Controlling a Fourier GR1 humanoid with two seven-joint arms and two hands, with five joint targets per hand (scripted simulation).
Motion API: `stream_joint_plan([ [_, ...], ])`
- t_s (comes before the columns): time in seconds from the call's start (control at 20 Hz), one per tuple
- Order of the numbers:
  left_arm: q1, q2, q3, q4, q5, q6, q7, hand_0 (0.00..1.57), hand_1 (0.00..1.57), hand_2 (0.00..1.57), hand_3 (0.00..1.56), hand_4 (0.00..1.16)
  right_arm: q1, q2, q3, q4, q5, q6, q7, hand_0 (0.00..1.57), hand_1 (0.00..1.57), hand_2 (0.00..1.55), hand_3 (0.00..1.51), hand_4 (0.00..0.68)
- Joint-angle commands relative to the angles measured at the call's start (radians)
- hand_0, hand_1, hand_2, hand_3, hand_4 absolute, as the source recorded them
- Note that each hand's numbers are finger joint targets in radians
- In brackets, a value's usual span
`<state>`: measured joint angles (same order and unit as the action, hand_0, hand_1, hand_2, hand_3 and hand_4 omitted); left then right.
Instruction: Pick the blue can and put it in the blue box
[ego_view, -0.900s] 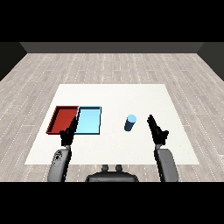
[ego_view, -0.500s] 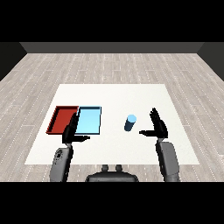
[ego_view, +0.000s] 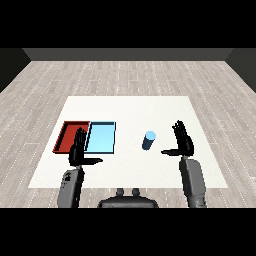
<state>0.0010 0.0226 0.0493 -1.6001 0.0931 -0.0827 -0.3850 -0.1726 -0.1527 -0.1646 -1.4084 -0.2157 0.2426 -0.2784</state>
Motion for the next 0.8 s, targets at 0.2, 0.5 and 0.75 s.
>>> stream_joint_plan([
  [0.2, -0.031, 0.024, 0.058, 0.164, 0.035, -0.052, -0.154, 0.00, 0.00, 0.00, 0.00, 0.00, -0.151, 0.012, -0.012, 0.154, 0.021, -0.047, -0.021, 0.00, 0.00, 0.00, 0.00, 0.000],
  [0.5, 0.025, 0.003, -0.011, 0.000, 0.030, -0.010, -0.034, 0.00, 0.00, 0.00, 0.00, 0.00, -0.077, -0.030, -0.043, 0.178, -0.030, 0.030, -0.027, 0.00, 0.00, 0.00, 0.00, 0.000],
  [0.75, -0.013, -0.021, -0.030, -0.020, 0.031, 0.030, 0.025, 0.00, 0.00, 0.00, 0.00, 0.00, -0.151, 0.003, -0.030, 0.223, -0.029, -0.022, 0.006, 0.00, 0.00, 0.00, 0.00, 0.000],
])
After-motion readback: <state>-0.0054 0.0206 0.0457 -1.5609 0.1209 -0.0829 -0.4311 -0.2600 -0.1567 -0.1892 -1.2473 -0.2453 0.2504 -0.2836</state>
